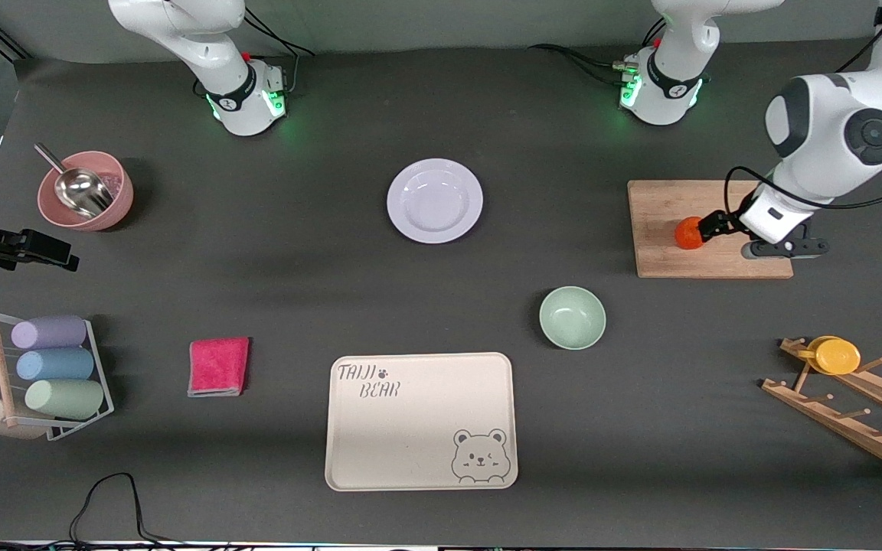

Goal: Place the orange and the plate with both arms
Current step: 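Lower the left gripper and close it around the orange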

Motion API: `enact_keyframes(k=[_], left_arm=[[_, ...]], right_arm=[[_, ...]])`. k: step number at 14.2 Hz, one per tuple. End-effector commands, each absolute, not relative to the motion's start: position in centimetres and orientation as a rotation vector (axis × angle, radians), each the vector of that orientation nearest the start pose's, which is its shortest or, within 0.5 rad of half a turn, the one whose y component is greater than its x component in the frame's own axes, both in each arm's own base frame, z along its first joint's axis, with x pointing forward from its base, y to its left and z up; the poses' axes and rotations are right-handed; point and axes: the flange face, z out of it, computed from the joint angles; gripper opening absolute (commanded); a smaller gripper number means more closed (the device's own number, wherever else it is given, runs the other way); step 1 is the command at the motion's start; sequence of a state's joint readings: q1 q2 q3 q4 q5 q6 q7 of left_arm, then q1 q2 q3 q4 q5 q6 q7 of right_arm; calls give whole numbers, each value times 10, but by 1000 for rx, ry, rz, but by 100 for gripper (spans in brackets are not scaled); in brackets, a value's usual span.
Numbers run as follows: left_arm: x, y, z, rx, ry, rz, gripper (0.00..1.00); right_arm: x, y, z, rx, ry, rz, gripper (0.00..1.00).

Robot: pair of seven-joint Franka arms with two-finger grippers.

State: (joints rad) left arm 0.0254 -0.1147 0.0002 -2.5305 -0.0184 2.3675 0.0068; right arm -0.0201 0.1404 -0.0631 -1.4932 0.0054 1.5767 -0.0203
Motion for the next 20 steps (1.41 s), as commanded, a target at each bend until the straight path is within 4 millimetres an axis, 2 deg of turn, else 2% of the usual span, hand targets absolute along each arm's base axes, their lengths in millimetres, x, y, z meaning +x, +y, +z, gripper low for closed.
enact_keyframes(k=[1, 5, 10, 15, 16, 19, 20], left_arm=[[415, 6, 294, -3150, -50, 55, 100], [402, -3, 259, -3147, -71, 53, 100], [398, -2, 221, -3147, -73, 10, 100], [389, -2, 207, -3145, -76, 48, 99], [388, -1, 206, -3145, -78, 51, 92], [390, -4, 209, -3146, -61, 44, 5], [391, -7, 211, -3146, -49, 39, 0]], right_arm=[[592, -47, 582, -3160, 99, 125, 100], [592, -47, 582, -3159, 99, 125, 100], [592, -48, 582, -3159, 101, 125, 100], [592, -49, 582, -3158, 103, 125, 100], [592, -49, 582, -3159, 106, 125, 100], [592, -49, 582, -3158, 106, 128, 100], [592, -49, 582, -3158, 101, 128, 100]])
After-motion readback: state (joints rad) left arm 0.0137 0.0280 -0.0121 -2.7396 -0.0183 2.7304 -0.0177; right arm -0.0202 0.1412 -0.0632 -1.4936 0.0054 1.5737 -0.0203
